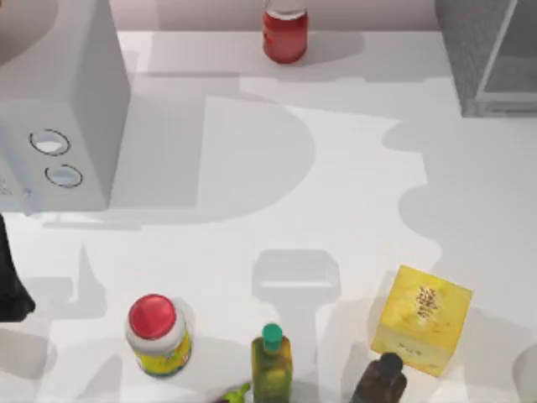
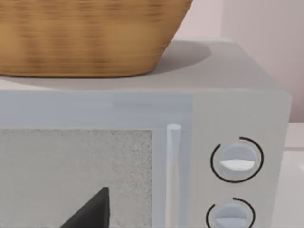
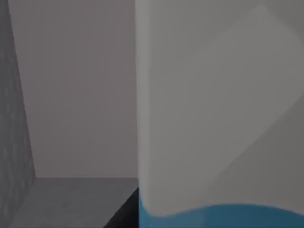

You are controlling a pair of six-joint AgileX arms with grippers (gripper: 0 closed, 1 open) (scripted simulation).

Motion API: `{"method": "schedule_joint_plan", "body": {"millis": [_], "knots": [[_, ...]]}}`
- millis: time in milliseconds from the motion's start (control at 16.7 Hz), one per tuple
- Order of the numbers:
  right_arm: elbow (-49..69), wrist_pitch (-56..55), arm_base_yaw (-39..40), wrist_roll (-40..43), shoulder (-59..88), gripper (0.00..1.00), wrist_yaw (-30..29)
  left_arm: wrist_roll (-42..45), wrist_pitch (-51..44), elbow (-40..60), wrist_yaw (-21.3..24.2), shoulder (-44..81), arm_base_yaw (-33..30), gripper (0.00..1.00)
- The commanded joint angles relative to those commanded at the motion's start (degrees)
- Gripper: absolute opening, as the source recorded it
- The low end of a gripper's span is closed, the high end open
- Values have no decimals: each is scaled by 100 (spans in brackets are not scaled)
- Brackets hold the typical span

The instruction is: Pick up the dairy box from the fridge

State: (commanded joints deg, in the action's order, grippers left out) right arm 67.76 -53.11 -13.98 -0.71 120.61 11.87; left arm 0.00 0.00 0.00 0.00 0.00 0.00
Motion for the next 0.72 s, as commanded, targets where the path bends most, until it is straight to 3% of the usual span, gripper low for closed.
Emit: {"method": "schedule_joint_plan", "body": {"millis": [360,720], "knots": [[-109,-38,-14,-6,-64,0,20,0,0,0,0,0,0,100],[-1600,-531,-225,-10,-961,0,234,0,0,0,0,0,0,100]]}}
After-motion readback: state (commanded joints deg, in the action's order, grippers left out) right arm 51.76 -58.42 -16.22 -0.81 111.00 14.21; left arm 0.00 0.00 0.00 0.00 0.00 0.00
